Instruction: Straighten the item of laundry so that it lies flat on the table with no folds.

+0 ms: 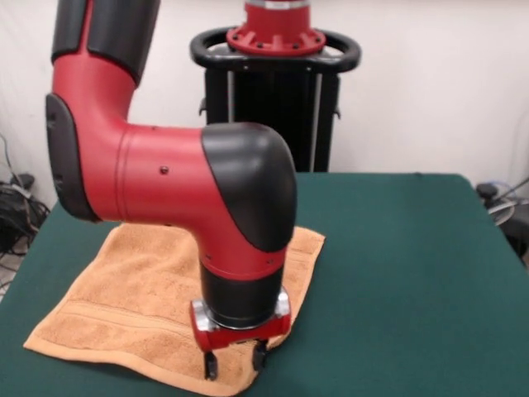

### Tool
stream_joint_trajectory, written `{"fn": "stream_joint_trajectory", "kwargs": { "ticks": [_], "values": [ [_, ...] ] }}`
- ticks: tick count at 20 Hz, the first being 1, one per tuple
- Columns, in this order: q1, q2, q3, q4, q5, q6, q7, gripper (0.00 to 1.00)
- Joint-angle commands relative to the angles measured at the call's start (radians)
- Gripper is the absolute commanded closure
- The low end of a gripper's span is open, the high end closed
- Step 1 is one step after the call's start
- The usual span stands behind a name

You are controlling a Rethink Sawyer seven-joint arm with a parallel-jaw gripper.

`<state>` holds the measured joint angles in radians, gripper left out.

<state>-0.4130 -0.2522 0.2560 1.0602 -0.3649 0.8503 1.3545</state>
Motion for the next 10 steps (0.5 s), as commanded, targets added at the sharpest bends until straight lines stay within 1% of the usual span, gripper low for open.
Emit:
{"fn": "stream_joint_trajectory", "kwargs": {
  "ticks": [1, 4, 7, 10],
  "values": [
    [-0.046, 0.005, 0.095, 0.104, -0.028, 0.125, -0.251, 0.0],
    [-0.058, 0.017, 0.113, 0.122, -0.035, 0.115, -0.256, 0.0],
    [-0.064, 0.054, 0.141, 0.114, -0.031, 0.115, -0.269, 0.0],
    [-0.067, 0.056, 0.153, 0.134, -0.027, 0.112, -0.257, 0.0]
  ]
}}
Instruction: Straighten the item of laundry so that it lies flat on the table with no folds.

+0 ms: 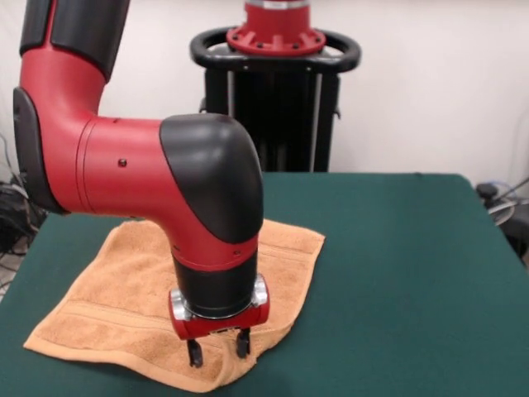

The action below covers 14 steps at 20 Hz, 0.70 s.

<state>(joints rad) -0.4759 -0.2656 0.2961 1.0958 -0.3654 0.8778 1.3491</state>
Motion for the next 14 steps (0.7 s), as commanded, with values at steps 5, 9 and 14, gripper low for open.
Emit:
{"fn": "stream_joint_trajectory", "kwargs": {
  "ticks": [5, 9, 14],
  "values": [
    [-0.007, 0.065, 0.122, 0.11, -0.036, 0.082, -0.235, 0.0],
    [-0.009, 0.041, 0.125, 0.135, -0.033, 0.104, -0.224, 0.0],
    [-0.018, -0.029, 0.112, 0.195, -0.024, 0.144, -0.204, 0.0]
  ]
}}
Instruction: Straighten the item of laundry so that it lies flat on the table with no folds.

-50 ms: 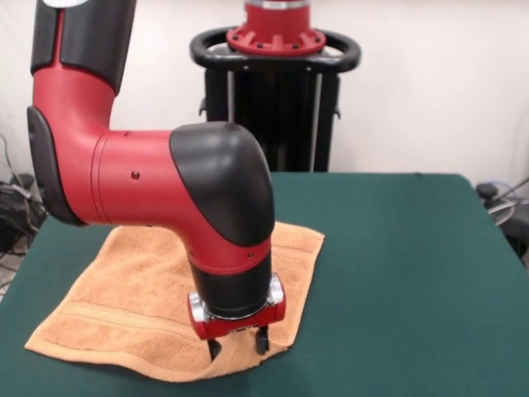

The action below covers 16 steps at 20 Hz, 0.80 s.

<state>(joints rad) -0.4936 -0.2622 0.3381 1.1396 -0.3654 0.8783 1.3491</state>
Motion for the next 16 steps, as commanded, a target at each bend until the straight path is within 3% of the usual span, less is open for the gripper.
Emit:
{"fn": "stream_joint_trajectory", "kwargs": {
  "ticks": [1, 16],
  "values": [
    [-0.004, -0.044, 0.069, 0.159, -0.023, 0.152, -0.207, 0.0],
    [-0.044, -0.038, 0.102, 0.117, -0.035, 0.221, -0.242, 0.0]
  ]
}}
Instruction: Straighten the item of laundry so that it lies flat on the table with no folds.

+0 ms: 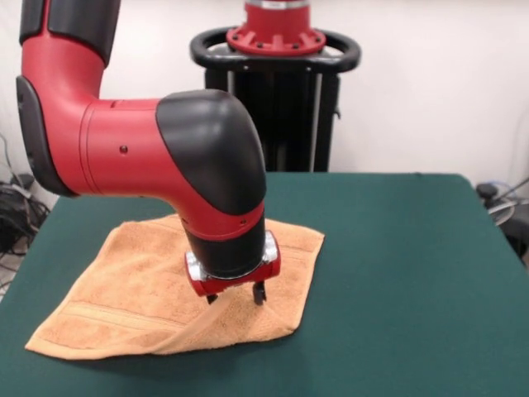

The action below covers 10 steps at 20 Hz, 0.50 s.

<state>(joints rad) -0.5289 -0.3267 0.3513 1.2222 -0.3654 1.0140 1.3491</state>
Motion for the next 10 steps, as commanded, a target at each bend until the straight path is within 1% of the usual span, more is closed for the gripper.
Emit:
{"fn": "stream_joint_trajectory", "kwargs": {
  "ticks": [1, 6, 7, 10],
  "values": [
    [-0.01, 0.026, 0.09, 0.033, -0.036, 0.084, -0.241, 0.0],
    [-0.019, 0.003, 0.104, 0.046, -0.03, 0.114, -0.233, 0.0],
    [-0.025, -0.009, 0.103, 0.066, -0.029, 0.108, -0.229, 0.0],
    [-0.023, -0.022, 0.101, 0.065, -0.033, 0.116, -0.224, 0.0]
  ]
}}
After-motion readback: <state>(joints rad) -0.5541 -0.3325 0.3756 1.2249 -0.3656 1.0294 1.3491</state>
